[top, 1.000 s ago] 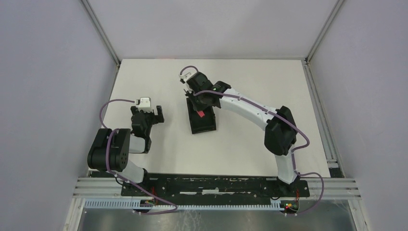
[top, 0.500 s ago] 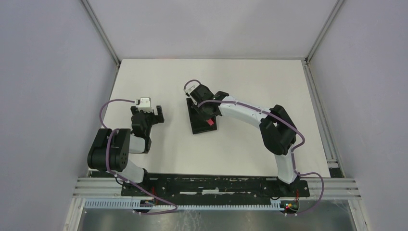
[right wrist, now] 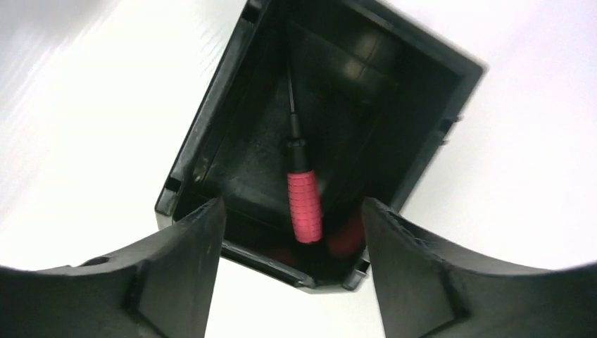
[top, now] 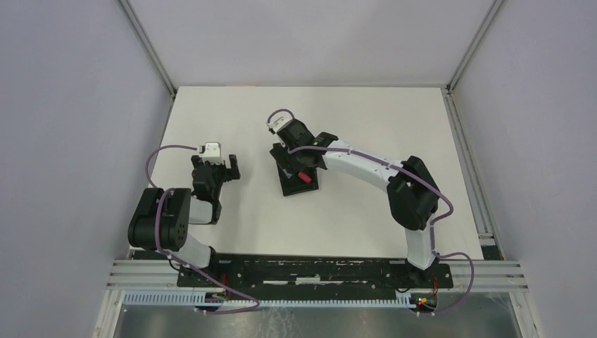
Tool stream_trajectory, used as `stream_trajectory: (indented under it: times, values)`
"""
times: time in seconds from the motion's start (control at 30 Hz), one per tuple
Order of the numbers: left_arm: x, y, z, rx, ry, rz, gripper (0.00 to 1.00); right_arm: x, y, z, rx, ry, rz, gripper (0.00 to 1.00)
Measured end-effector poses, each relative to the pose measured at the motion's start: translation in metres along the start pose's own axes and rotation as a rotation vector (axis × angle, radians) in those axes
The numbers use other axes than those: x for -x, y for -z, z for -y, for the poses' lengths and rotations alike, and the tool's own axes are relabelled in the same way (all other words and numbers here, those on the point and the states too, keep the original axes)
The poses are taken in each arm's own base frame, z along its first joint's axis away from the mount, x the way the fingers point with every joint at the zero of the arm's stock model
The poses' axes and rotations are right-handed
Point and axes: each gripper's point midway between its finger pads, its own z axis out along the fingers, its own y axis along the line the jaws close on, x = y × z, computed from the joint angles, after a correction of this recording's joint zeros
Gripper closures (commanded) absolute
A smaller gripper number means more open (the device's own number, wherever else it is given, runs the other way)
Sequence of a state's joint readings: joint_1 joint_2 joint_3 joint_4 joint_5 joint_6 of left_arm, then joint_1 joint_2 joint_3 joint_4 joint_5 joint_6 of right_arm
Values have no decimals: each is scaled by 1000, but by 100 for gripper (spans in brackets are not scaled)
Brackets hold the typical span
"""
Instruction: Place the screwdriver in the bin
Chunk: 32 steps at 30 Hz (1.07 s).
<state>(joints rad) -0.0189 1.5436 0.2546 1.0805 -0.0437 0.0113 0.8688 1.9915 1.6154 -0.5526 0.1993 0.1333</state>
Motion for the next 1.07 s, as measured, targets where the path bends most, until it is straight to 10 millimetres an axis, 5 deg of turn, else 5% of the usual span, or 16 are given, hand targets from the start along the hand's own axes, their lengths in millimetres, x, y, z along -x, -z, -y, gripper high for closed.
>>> stream_trajectory:
  times: [0.1, 0.27, 0.37, 0.4, 0.53, 0.6, 0.77, 1.07]
  values:
    - [0, 0, 0, 0, 0, 0, 0, 21, 24, 7, -15, -19, 78, 2]
    - [0, 0, 0, 0, 0, 0, 0, 56, 101, 38, -53, -82, 282, 2]
    - [0, 0, 0, 0, 0, 0, 0, 51, 136, 75, -110, -160, 373, 2]
    - [0, 0, 0, 0, 0, 0, 0, 47, 160, 109, -167, -226, 431, 2]
    - [0, 0, 0, 0, 0, 0, 0, -16, 183, 184, -366, -391, 466, 2]
    - [0, 0, 0, 0, 0, 0, 0, -59, 183, 201, -449, -438, 446, 2]
    - [0, 0, 0, 0, 0, 0, 0, -147, 178, 210, -582, -498, 387, 2]
    - [0, 0, 0, 0, 0, 0, 0, -243, 145, 211, -731, -566, 312, 2]
